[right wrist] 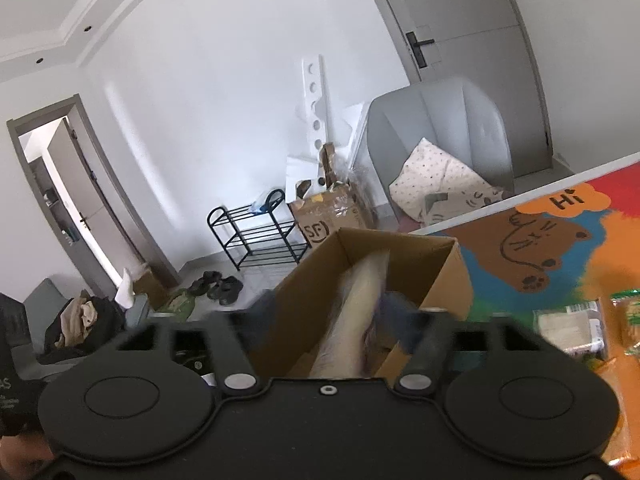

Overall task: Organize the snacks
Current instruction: 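Carry both snacks to the cardboard box and release them inside, then move both open grippers back over the remaining snacks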

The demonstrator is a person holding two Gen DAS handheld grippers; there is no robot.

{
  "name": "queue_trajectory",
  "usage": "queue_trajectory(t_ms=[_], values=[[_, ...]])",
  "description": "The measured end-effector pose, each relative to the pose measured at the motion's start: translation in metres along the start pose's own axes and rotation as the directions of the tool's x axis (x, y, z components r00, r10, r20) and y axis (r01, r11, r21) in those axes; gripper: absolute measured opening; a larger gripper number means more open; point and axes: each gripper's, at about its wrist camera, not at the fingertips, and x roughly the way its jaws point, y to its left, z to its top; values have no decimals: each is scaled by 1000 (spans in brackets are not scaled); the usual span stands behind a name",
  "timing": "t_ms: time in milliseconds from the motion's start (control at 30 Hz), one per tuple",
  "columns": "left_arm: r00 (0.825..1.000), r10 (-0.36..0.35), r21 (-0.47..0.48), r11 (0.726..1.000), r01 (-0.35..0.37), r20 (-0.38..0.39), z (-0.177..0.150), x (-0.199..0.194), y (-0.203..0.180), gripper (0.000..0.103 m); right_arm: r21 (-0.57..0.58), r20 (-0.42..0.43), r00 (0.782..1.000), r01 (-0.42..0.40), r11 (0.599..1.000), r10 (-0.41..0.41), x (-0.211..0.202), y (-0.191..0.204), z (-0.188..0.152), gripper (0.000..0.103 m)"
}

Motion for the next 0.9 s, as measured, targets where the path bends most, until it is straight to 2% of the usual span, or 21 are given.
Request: queue_trajectory(t_ms=[67,200,400,633,900], values=[[1000,0,3,1000,0,-7,0,1,-1,83,-15,-6,1000,17,1000,-17,-5,1,-2,74],[1000,-5,2,1000,5,-19,0,4,-5,86,7,-28,997,66,998,-66,-13,-6,-5,83],[999,-25,47,999,27,-30,-7,4,-23,91,37,-44,989,145,989,-143,-29,-23,-14,91],[998,-40,61,997,43,-45,-14,3,-43,96,57,-53,981,191,980,-188,-52,-40,-24,96],[994,-90,112,989,96,-56,-20,1,-73,97,90,-36,968,251,964,-249,-79,-62,-31,100]])
